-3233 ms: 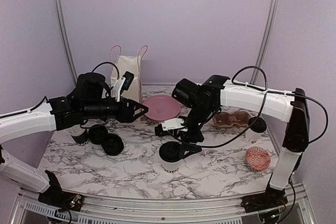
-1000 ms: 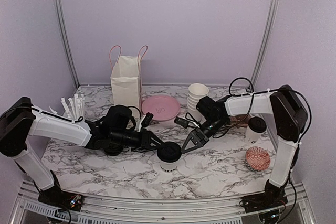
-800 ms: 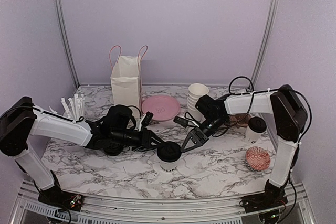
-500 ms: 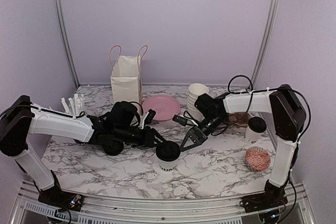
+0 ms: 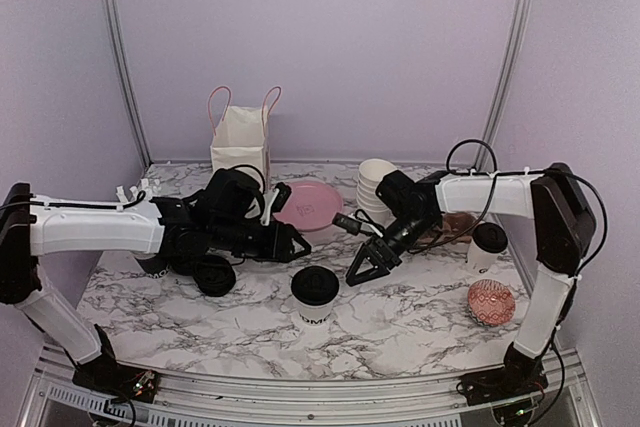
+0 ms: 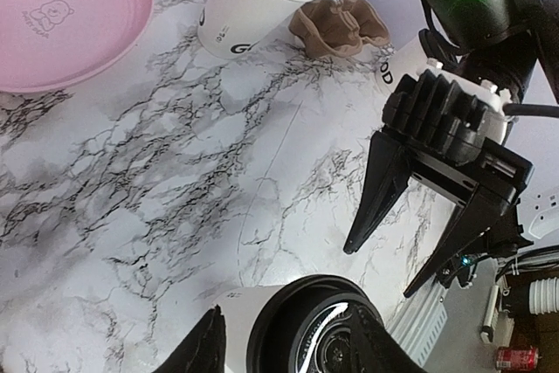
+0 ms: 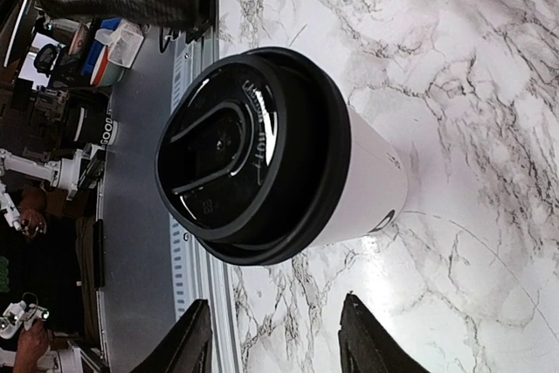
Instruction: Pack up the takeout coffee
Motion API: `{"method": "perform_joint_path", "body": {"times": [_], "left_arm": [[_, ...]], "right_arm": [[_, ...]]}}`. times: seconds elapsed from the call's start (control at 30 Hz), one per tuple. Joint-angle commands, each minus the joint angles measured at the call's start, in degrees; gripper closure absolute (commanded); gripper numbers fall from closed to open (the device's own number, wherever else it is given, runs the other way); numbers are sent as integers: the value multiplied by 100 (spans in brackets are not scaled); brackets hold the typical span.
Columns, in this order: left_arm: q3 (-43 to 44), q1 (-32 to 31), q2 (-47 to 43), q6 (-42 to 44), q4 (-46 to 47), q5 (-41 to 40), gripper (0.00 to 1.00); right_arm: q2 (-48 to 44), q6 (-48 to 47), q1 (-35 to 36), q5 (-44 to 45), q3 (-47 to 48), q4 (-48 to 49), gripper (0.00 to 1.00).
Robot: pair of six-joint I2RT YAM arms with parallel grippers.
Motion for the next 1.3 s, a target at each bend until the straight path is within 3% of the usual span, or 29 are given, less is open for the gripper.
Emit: {"method": "perform_joint_path", "body": {"times": [0.0,0.13,0.3,0.83,1.27], "left_arm": [[-368,-21,-631,-595,-641,-531,53],[-949,-28,-1069,-1303,-637,-163,56],[-1118,-172,-1188,-1569,-607,469,50],[-1060,-419,-537,-1563,158,841,53],[-1117,-420,-170,-1326,-199,601,56]], "right_arm": [[49,-33,-55,207,303,-48,54],[333,-21,-143,271,693,-172,59],[708,-19,-146,50,1089,-318,59],[1086,-46,61,-157,1398,-417,58],[1285,-96,261,-39,1330,-449,60]]}}
